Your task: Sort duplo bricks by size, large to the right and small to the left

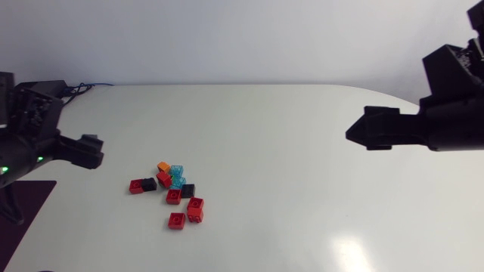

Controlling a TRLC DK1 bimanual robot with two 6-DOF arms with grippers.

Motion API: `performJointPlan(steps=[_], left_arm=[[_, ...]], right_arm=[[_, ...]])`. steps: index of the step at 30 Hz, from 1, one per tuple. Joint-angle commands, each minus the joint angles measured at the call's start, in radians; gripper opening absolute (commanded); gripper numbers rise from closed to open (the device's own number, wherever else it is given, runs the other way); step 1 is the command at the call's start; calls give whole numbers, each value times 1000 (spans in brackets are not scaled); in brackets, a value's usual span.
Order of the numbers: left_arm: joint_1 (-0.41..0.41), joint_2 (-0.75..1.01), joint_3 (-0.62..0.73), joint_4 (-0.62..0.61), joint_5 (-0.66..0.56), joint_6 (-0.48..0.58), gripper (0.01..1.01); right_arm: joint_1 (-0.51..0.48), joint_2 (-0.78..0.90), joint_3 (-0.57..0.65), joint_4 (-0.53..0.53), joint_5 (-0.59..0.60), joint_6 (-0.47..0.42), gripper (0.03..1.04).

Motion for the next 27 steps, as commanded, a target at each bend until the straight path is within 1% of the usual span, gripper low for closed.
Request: performJointPlan(steps=[1,6,12,14,17,20,23,25,27], left_arm=[[43,-104,-35,-33,-24,-36,985],[103,-279,-64,-93,-25,-40,985],[127,-520,-144,-128,-27,-37,985],[143,-586,-174,-142,-27,-30,984],[186,-661,-201,-153,-24,-23,982],[190,-736,-228,-163,-21,-22,982],[201,-799,-262,-169,-11,-22,982],[205,-830,-283,-160,13,-22,982],[201,-827,-305,-110,15,-19,982]], right_arm=[[-8,-56,-4,-19,23,27,998],[-20,-148,-63,-25,55,2,998],[-21,-308,-189,12,202,-52,998],[-26,-373,-246,32,230,-67,998],[-61,-458,-313,61,245,-88,998],[-97,-547,-376,99,248,-119,998],[-113,-608,-407,113,248,-127,998],[-129,-663,-450,176,250,-153,998],[-152,-722,-525,274,250,-200,998]])
